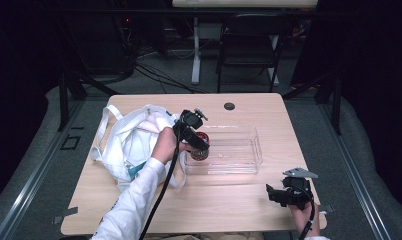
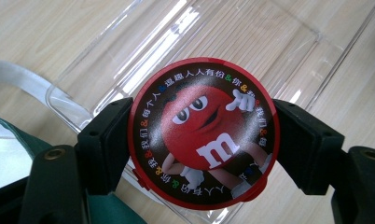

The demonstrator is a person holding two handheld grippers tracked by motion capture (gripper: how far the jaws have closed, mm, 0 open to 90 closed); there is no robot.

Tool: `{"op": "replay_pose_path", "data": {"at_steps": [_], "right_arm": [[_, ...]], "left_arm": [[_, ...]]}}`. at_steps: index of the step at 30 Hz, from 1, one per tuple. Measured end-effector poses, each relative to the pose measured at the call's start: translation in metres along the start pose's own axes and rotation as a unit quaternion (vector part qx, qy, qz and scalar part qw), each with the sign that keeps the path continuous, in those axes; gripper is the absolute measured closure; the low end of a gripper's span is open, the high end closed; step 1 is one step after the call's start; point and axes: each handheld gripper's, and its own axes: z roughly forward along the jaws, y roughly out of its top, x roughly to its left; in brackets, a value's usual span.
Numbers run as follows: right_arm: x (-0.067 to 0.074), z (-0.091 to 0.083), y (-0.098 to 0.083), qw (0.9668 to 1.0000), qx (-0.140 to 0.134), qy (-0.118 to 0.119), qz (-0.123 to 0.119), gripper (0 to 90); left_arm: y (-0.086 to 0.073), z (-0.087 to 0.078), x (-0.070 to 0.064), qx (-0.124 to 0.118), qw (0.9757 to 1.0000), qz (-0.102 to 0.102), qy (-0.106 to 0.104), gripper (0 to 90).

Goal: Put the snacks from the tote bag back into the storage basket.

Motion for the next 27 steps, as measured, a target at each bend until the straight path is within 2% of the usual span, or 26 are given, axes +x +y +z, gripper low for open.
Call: {"op": "replay_pose_path", "data": {"at_steps": [6, 8, 13, 27], "right_arm": [[0.001, 0.0, 0.0, 1.0, 0.0, 0.0, 0.001, 14.2], [0.001, 0.0, 0.0, 1.0, 0.001, 0.0, 0.0, 14.2], [0.001, 0.0, 0.0, 1.0, 0.002, -0.001, -0.001, 14.2], [0.001, 0.0, 0.0, 1.0, 0.001, -0.001, -0.001, 14.2]], "left_arm": [[-0.008, 0.013, 0.002, 0.009, 0.9999, -0.007, -0.001, 26.0], [-0.009, 0.017, 0.003, 0.018, 0.9998, -0.001, 0.001, 25.9], [-0.013, 0.024, 0.003, 0.026, 0.9996, -0.005, 0.0, 25.9], [-0.015, 0.035, 0.002, 0.042, 0.9991, -0.002, -0.003, 25.9]]}}
